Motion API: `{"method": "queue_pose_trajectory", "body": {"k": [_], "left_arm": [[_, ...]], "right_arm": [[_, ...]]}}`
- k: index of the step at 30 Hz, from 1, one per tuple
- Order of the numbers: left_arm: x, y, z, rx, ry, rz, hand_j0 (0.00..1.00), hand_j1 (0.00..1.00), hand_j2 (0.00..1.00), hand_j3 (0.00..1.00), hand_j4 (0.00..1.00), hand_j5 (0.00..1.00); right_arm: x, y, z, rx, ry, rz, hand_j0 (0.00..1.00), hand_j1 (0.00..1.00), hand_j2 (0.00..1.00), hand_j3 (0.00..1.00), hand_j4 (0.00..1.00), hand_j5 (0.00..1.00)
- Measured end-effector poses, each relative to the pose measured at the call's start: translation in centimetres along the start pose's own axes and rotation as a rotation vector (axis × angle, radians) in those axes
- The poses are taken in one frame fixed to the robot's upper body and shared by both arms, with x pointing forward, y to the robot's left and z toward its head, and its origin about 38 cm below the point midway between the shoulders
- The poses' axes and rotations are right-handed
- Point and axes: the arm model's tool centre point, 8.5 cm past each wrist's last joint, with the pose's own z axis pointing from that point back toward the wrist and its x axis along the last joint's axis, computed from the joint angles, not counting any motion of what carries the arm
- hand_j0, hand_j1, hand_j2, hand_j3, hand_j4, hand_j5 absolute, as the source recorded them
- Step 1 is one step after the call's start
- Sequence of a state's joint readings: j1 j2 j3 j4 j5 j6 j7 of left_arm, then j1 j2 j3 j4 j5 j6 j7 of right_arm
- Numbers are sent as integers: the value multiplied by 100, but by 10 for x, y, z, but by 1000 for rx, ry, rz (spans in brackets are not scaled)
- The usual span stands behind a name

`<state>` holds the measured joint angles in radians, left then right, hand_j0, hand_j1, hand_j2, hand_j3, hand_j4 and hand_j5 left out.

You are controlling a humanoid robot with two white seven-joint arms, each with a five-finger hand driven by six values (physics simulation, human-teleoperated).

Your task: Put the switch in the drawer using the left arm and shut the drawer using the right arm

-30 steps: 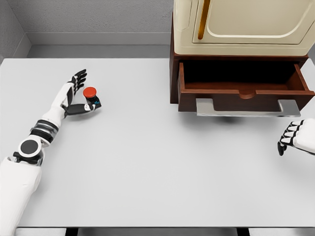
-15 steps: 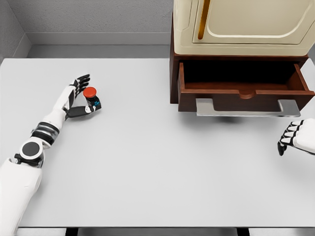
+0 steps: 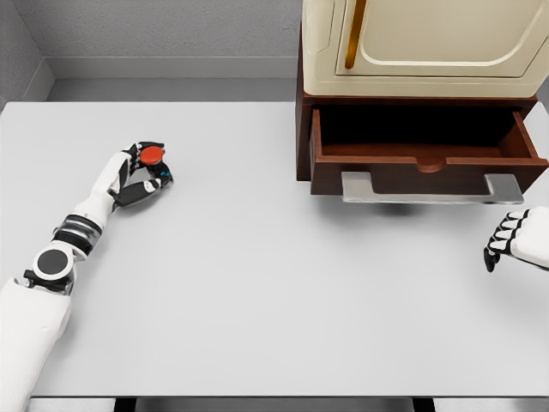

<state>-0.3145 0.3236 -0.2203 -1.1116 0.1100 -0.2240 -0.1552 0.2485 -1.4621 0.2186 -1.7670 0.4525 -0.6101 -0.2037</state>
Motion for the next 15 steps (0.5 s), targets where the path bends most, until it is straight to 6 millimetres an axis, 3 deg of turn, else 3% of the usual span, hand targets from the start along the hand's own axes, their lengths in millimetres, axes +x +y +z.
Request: {"method": "queue_pose_trajectory", "body": {"k": [7,15], "left_arm": [[7,1,-1,-1,-27,-5,46,46,46,46,46,46],[35,3,-8,-18,-105,-19,40,40,40,40,40,40]], "right_arm": [[0,-1,0,-2,1,2,35,35,35,35,35,35],[-1,-1,0,-2,1,3,35,35,35,35,35,35]]}}
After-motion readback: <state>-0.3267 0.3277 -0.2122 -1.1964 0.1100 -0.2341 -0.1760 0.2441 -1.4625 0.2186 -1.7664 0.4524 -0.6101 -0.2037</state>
